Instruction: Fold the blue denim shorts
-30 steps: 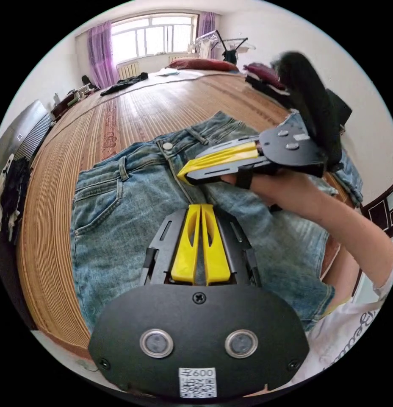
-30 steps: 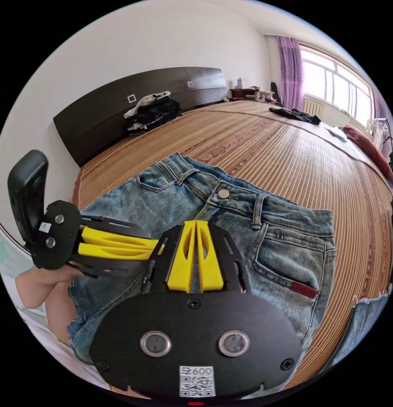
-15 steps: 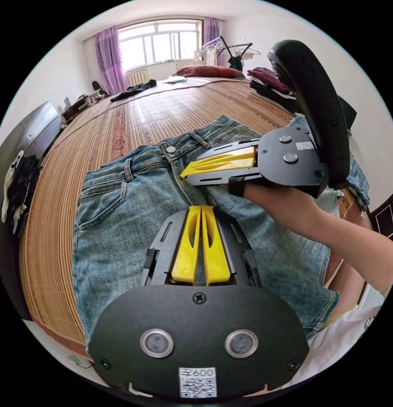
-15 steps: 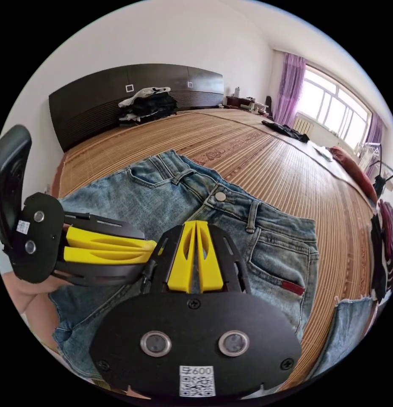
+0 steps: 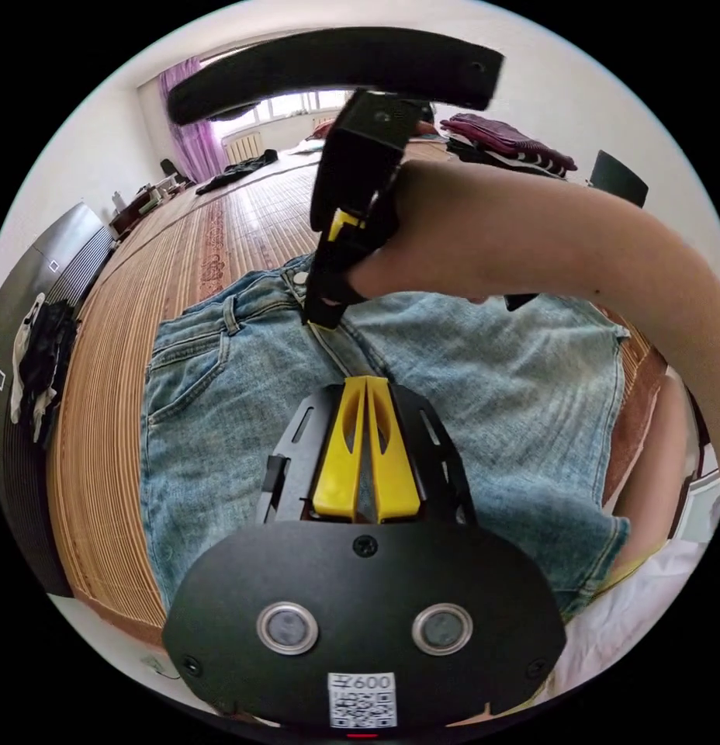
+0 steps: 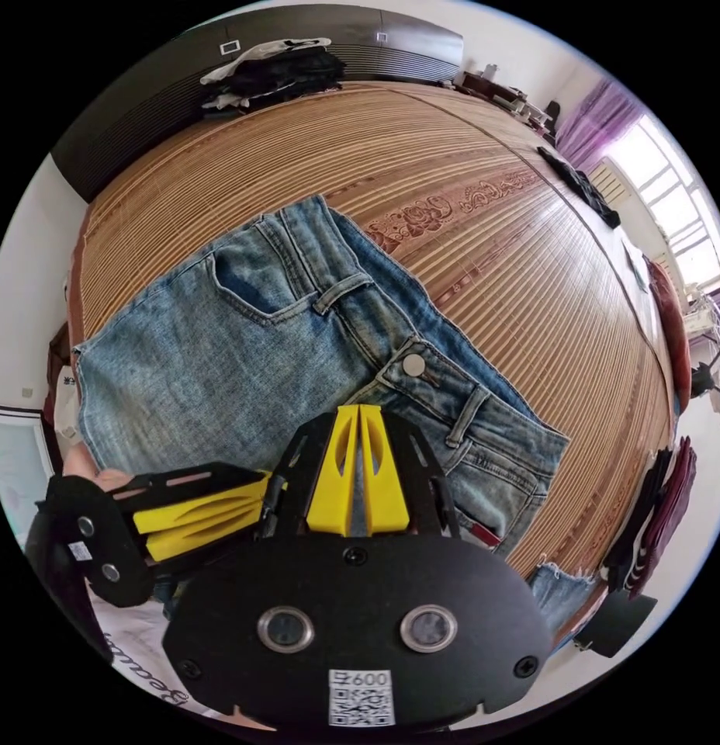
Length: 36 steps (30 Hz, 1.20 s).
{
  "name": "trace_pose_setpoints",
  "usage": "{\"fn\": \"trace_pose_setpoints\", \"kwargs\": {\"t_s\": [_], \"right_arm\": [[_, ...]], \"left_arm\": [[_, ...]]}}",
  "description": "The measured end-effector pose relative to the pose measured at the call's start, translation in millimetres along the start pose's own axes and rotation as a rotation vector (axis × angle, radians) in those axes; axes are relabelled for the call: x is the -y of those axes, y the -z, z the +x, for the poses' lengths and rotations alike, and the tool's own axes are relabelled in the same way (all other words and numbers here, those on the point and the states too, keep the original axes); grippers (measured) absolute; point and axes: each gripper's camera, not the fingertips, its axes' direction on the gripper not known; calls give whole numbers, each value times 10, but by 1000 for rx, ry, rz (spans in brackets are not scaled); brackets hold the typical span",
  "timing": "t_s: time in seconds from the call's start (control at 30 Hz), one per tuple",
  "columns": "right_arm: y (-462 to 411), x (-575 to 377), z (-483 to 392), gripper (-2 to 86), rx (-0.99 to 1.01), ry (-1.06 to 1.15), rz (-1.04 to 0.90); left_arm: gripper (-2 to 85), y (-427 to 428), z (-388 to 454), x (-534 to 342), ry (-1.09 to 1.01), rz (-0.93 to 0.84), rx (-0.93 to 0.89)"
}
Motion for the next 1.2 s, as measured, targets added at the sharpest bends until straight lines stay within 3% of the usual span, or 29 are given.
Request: {"fn": "trace_pose_setpoints", "kwargs": {"t_s": [0.3,0.5,0.57,0.63,0.7,0.8,0.83,0.93,1.2], "right_arm": [[-205,20,474,-8,177,-112,29],[-89,51,375,-8,124,-95,64],[-28,72,397,-8,134,-110,66],[47,92,440,-8,156,-125,69],[163,117,486,-8,182,-143,73],[350,153,483,-8,195,-146,79],[392,164,478,-8,195,-143,81],[623,243,465,-8,210,-125,72],[1522,340,190,-8,165,-108,99]], "left_arm": [[0,560,238,-1368,-135,-22,28],[0,938,-222,-1757,-148,-171,-97],[1,1174,-491,-1784,-64,-31,-99],[0,1334,-813,-1920,52,246,-196],[0,1108,-1007,-1986,103,305,-354],[0,316,-954,-2122,61,-40,-511],[0,361,-956,-2401,89,77,-484],[0,515,-909,-2988,114,191,-427],[2,518,-324,-3801,-38,148,-292]]}}
